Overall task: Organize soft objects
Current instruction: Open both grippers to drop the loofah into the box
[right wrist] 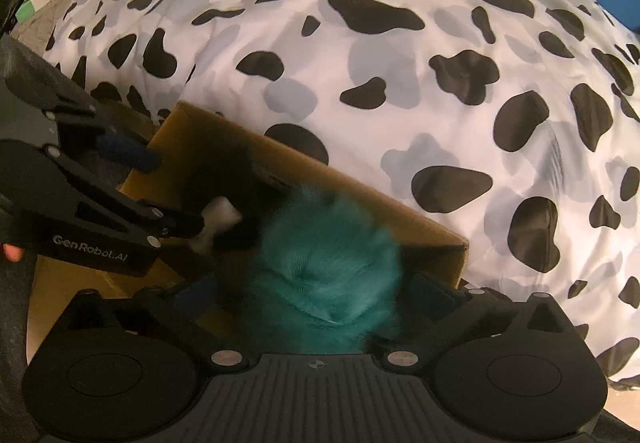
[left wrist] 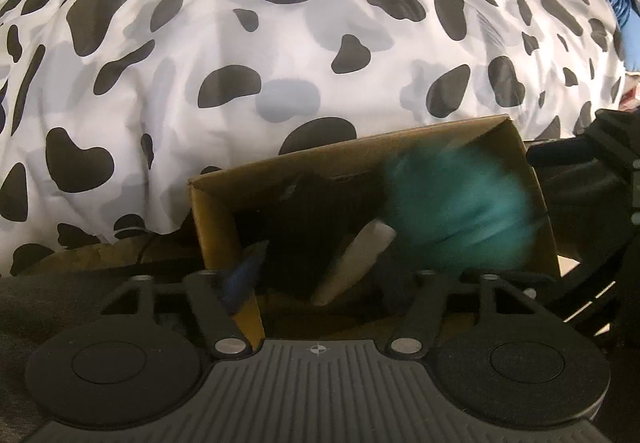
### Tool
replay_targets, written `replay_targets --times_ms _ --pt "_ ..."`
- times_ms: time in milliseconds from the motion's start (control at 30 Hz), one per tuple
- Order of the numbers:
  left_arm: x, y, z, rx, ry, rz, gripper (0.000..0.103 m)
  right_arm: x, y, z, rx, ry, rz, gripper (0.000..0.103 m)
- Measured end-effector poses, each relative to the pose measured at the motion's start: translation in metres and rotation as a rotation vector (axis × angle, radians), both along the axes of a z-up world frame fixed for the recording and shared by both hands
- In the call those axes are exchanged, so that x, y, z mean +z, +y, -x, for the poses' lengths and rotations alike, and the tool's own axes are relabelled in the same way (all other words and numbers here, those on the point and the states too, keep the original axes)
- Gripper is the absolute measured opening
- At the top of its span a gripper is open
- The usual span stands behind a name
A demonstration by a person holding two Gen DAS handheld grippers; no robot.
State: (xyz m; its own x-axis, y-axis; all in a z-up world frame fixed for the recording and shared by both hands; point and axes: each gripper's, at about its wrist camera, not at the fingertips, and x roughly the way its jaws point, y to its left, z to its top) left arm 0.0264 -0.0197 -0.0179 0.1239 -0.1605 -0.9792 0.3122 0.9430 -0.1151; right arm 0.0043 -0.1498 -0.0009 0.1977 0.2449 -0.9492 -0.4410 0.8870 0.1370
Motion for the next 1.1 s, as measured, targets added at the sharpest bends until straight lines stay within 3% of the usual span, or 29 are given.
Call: replay_targets --times_ms 633,767,967,1100 --pt "-0.004 0.000 -0.002 0.016 0.019 -0.017 0.071 -0.004 -0.001 -0.002 -0.012 0.014 0.031 0.103" --pt "-0.002 0.003 -0.002 0.047 -0.003 -0.022 0.080 -0.003 -0.004 -0.004 -0.033 0.005 0.039 0.103" --pt "-0.001 0.009 -0.004 0.118 -0.012 -0.039 0.081 0.003 -0.011 -0.005 -0.112 -0.018 0.048 0.103" --pt "-0.004 0.010 -0.003 0.152 0.001 -0.055 0.099 0.007 -0.014 -0.002 -0.170 -0.035 0.061 0.103"
